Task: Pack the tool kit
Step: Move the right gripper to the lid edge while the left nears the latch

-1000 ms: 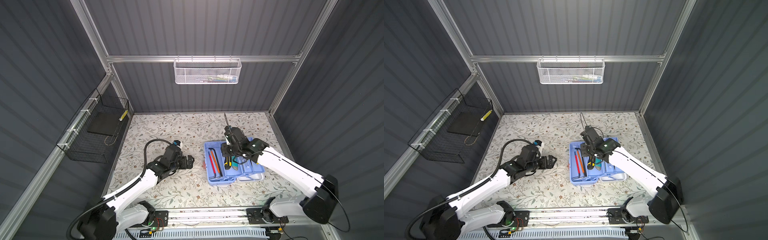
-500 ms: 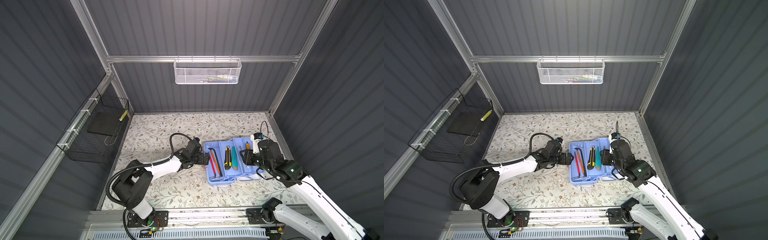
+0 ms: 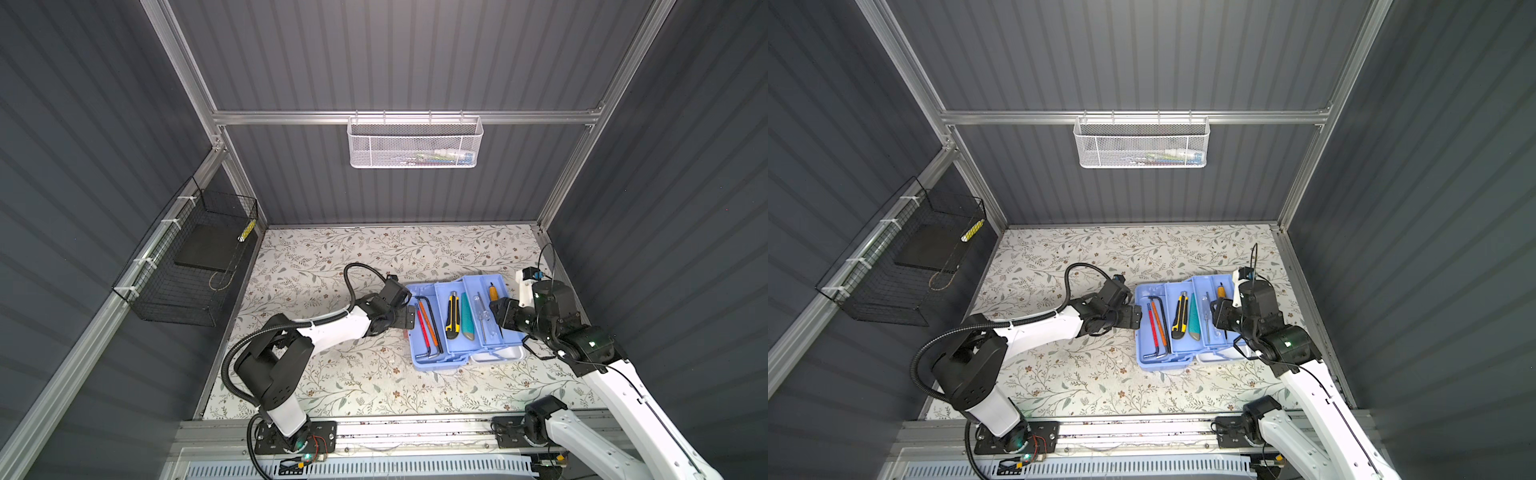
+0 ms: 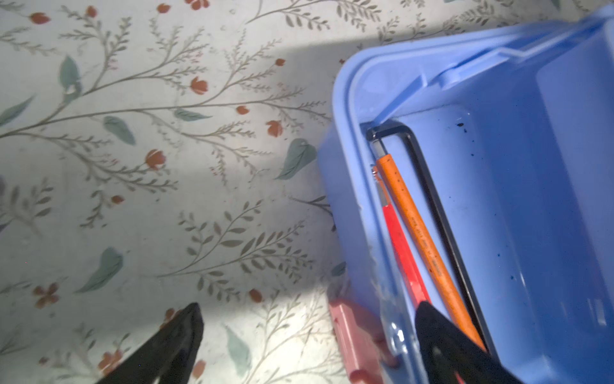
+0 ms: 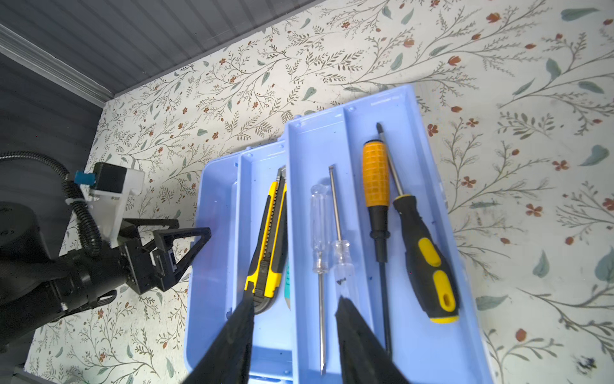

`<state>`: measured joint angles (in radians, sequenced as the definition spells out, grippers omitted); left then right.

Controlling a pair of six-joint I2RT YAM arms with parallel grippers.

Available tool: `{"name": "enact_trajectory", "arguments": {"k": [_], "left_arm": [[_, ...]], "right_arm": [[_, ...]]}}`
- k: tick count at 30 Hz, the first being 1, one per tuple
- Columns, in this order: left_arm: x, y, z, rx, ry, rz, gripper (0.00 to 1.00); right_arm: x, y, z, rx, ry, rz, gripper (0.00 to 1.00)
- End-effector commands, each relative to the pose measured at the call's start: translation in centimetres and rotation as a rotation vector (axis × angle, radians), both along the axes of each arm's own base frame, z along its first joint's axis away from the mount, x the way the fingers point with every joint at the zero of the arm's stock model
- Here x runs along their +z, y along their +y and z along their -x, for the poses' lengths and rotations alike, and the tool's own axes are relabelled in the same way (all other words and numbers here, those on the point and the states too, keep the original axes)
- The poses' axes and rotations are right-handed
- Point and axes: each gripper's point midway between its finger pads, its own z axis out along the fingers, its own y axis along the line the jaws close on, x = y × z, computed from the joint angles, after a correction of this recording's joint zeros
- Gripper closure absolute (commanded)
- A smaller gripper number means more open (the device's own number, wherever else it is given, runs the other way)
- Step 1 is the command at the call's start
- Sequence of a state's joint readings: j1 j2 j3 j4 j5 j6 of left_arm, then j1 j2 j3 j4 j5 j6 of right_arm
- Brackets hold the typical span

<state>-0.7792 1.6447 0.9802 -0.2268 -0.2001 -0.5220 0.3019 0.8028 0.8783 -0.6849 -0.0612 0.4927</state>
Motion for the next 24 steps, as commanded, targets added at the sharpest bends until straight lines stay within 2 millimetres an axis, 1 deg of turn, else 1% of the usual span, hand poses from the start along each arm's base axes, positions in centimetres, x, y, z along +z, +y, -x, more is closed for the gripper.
{"name": "enact_trajectory", "arguments": {"k": [1, 4, 6, 9, 12, 14, 15, 16, 18, 20, 22, 24], "left_arm": [[-0.7, 5.8, 1.4, 0.064, 0.025, -0.172, 0.01], [0.2, 7.6, 1.7, 0.095, 0.017, -0.161, 0.01], [0.9, 8.7, 1.6, 0.117, 0.001, -0.167, 0.01], [2.4, 9.6, 1.4, 0.125, -0.025, -0.167, 0.01], [4.9, 9.9, 0.9, 0.121, -0.077, -0.131, 0.01], [6.4, 10.4, 0.8, 0.135, -0.113, -0.105, 0.01], [6.9, 10.7, 0.8, 0.142, -0.124, -0.092, 0.01], [7.2, 11.0, 0.8, 0.149, -0.134, -0.083, 0.01], [7.0, 11.5, 0.9, 0.172, -0.142, -0.071, 0.01], [6.2, 11.5, 1.1, 0.179, -0.131, -0.055, 0.01], [5.1, 11.0, 1.2, 0.169, -0.115, -0.029, 0.11], [4.2, 10.9, 1.2, 0.182, -0.101, -0.017, 0.28]], "right_arm": [[0.2, 0.4, -0.7, 0.033, -0.005, -0.053, 0.56], [0.0, -0.1, -1.3, 0.025, 0.002, -0.088, 0.56], [-0.4, -0.7, -1.8, -0.001, 0.01, -0.114, 0.54], [-2.0, -1.7, -2.2, -0.046, 0.052, -0.153, 0.47], [-4.0, -2.7, -2.6, -0.092, 0.096, -0.178, 0.47], [-5.1, -3.4, -2.9, -0.126, 0.111, -0.186, 0.46], [-5.5, -3.2, -2.9, -0.117, 0.123, -0.214, 0.46], [-5.9, -3.5, -3.0, -0.126, 0.13, -0.22, 0.46], [-6.6, -3.9, -3.3, -0.139, 0.144, -0.235, 0.46], [-7.4, -4.4, -3.7, -0.155, 0.154, -0.244, 0.46], [-8.2, -4.7, -4.1, -0.167, 0.168, -0.255, 0.5], [-9.4, -5.1, -4.5, -0.177, 0.186, -0.263, 0.55]]}}
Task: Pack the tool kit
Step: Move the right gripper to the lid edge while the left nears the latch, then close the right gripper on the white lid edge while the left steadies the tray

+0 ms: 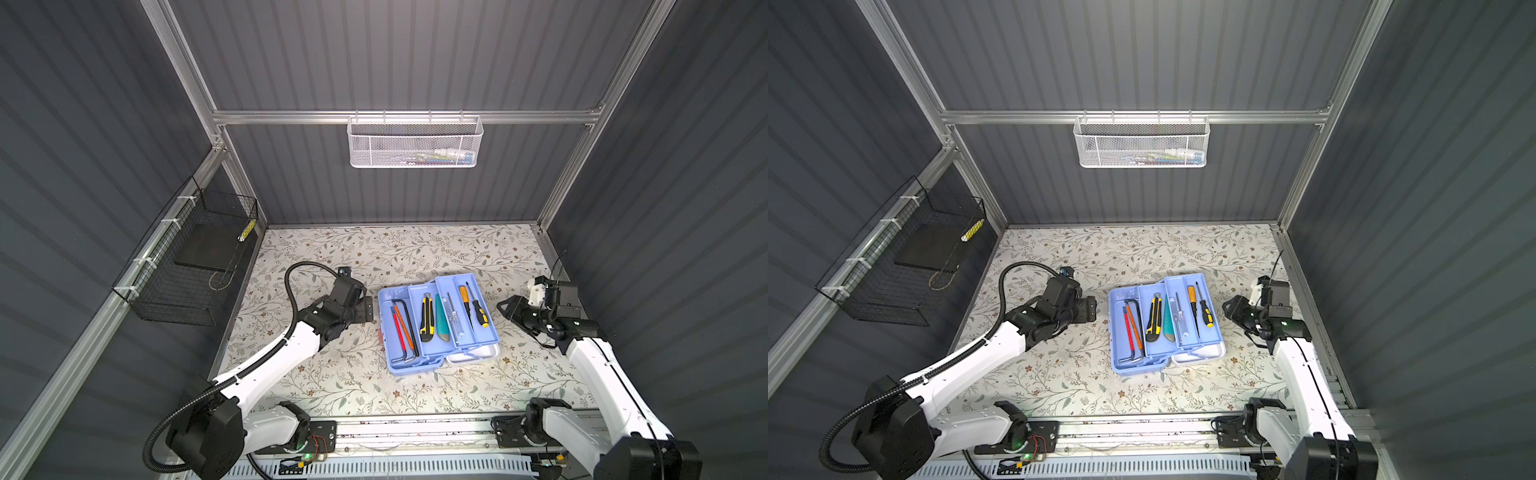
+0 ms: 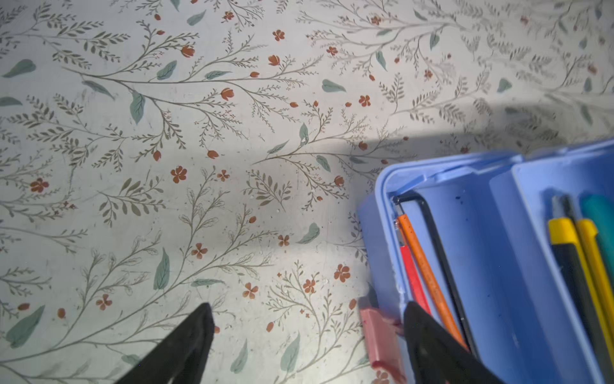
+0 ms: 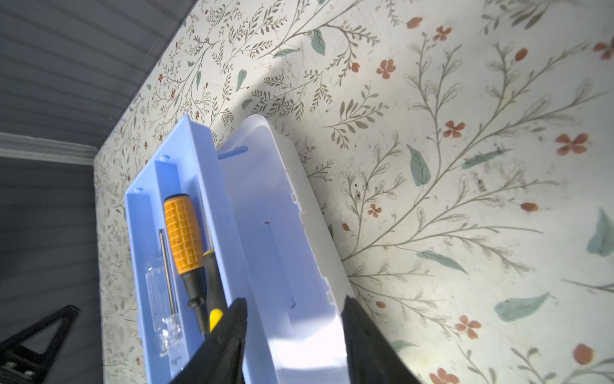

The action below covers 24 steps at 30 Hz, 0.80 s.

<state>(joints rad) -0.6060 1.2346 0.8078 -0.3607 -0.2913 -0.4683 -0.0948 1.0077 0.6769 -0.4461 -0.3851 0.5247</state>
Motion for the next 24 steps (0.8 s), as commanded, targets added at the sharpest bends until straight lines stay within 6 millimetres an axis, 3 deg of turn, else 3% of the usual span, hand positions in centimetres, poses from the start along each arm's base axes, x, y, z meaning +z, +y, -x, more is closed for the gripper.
{"name": "enact_trajectory", "arguments": {"k": [1, 6, 8, 9, 13, 17, 24], "left_arm": [[-2.2, -0.1, 0.4, -0.001, 0.034, 0.018, 0.36], [-3.5, -1.4, 0.4, -0.014, 0.009, 0.126, 0.85], [-4.0, -2.1, 0.3, -0.035, 0.017, 0.152, 1.0], [-4.2, -2.5, 0.3, -0.05, 0.024, 0.158, 1.0], [-4.7, -3.7, 0.2, -0.093, 0.024, 0.199, 1.0], [-4.6, -4.6, 0.3, -0.124, 0.008, 0.255, 1.0], [-5.6, -6.0, 0.6, -0.178, 0.028, 0.309, 1.0]], "right_arm": [[-1.0, 0.0, -1.0, 0.0, -0.015, -0.032, 0.58], [-4.3, -0.4, -2.0, -0.011, 0.043, -0.038, 0.7], [-5.2, -0.4, -2.4, 0.002, 0.068, -0.042, 0.78], [-5.7, -0.2, -2.5, 0.015, 0.081, -0.047, 0.84], [-7.3, 0.6, -2.8, 0.067, 0.13, -0.08, 0.92], [-8.8, 1.1, -3.0, 0.094, 0.169, -0.111, 0.94], [-9.0, 2.5, -3.0, 0.161, 0.174, -0.167, 0.95]]}}
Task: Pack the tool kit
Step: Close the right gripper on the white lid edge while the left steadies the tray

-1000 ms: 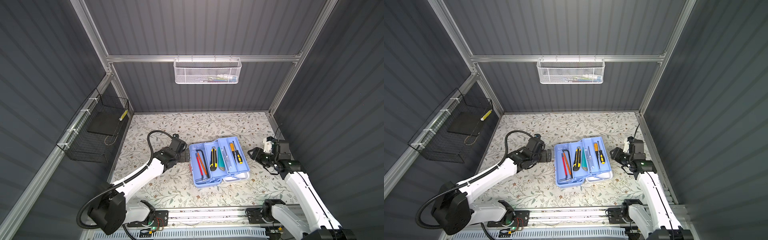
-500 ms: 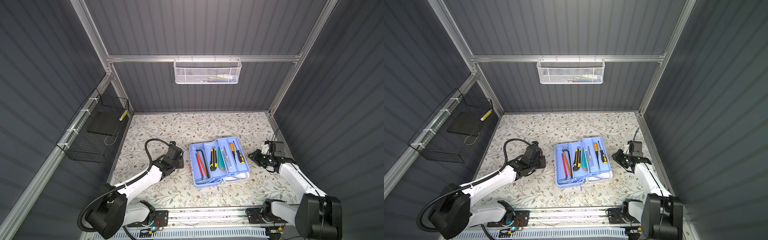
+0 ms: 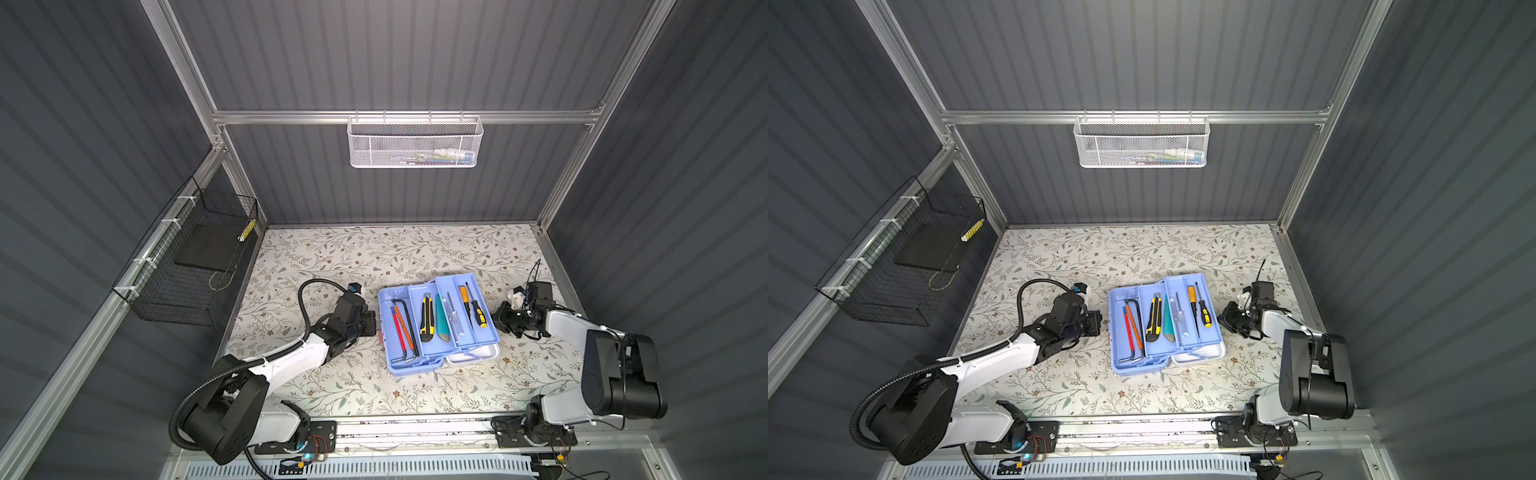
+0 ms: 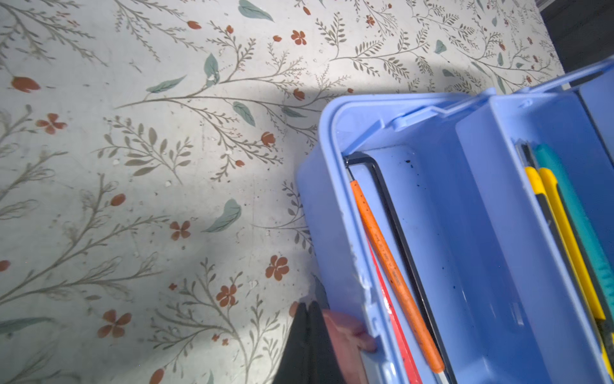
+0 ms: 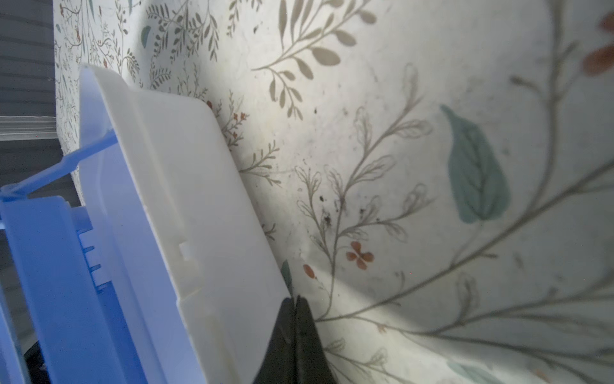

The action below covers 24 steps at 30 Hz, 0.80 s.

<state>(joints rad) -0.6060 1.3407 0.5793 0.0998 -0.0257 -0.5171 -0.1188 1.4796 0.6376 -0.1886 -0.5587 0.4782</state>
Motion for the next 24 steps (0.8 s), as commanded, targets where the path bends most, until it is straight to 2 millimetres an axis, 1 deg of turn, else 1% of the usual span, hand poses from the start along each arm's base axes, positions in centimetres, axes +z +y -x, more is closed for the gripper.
{"name": "enact_trajectory", "arguments": {"k": [1, 11, 19, 24], "left_arm": [[-0.4, -1.1, -0.1, -0.033, 0.012, 0.05, 1.0], [-0.5, -3.4, -0.2, -0.121, 0.031, 0.113, 1.0], [1.1, -4.7, -0.2, -0.161, 0.02, 0.178, 1.0], [1.5, -4.7, -0.4, -0.163, 0.022, 0.167, 1.0]], "right_arm": [[1.1, 0.9, -0.7, 0.056, -0.044, -0.034, 0.95], [1.8, 2.8, -0.1, 0.127, -0.044, -0.132, 0.95], [2.5, 3.9, 0.5, 0.162, -0.041, -0.209, 0.95], [3.4, 4.5, 0.4, 0.178, -0.063, -0.25, 0.95]]}}
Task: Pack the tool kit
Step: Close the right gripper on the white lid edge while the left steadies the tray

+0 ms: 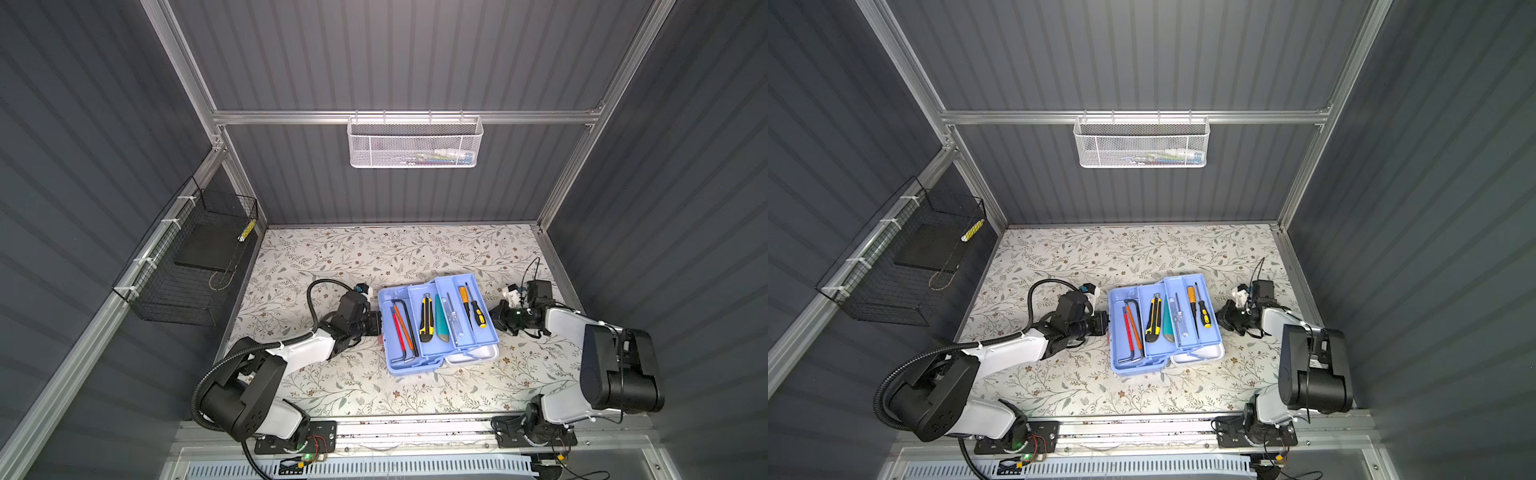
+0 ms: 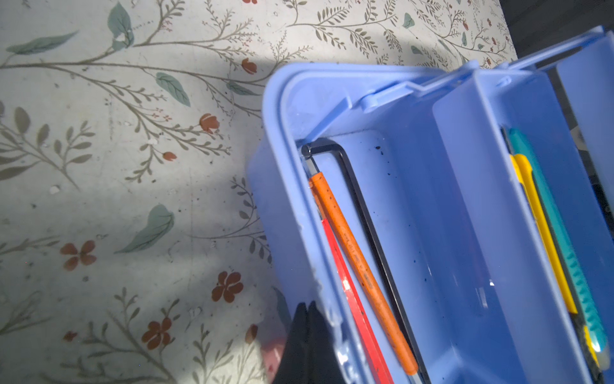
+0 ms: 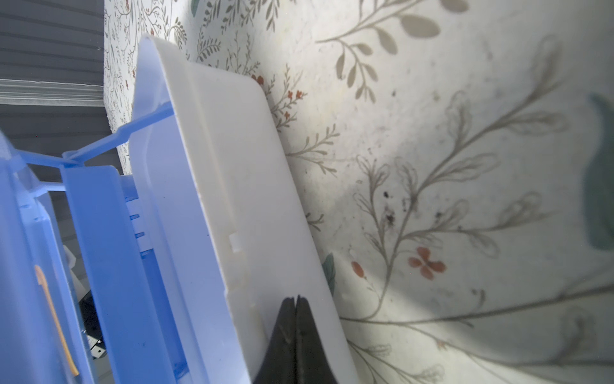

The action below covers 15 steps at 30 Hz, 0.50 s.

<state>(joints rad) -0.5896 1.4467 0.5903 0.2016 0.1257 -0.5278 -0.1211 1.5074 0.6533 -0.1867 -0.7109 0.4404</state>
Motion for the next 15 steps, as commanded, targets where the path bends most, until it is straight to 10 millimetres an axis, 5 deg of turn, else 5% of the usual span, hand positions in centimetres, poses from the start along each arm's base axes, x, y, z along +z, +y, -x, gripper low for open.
{"name": "enact_trajectory", "arguments": {"k": [1, 15], "left_arm": [[2.8, -2.3, -0.3, -0.075, -0.035, 0.07, 1.0], [3.7, -1.4, -0.5, -0.059, -0.061, 0.018, 1.0]], "right_arm": [[2.6, 2.5, 0.4, 0.091, -0.04, -0.14, 0.95], [5.7, 3.0, 0.3, 0.092, -0.101, -0.183, 0.94]]}}
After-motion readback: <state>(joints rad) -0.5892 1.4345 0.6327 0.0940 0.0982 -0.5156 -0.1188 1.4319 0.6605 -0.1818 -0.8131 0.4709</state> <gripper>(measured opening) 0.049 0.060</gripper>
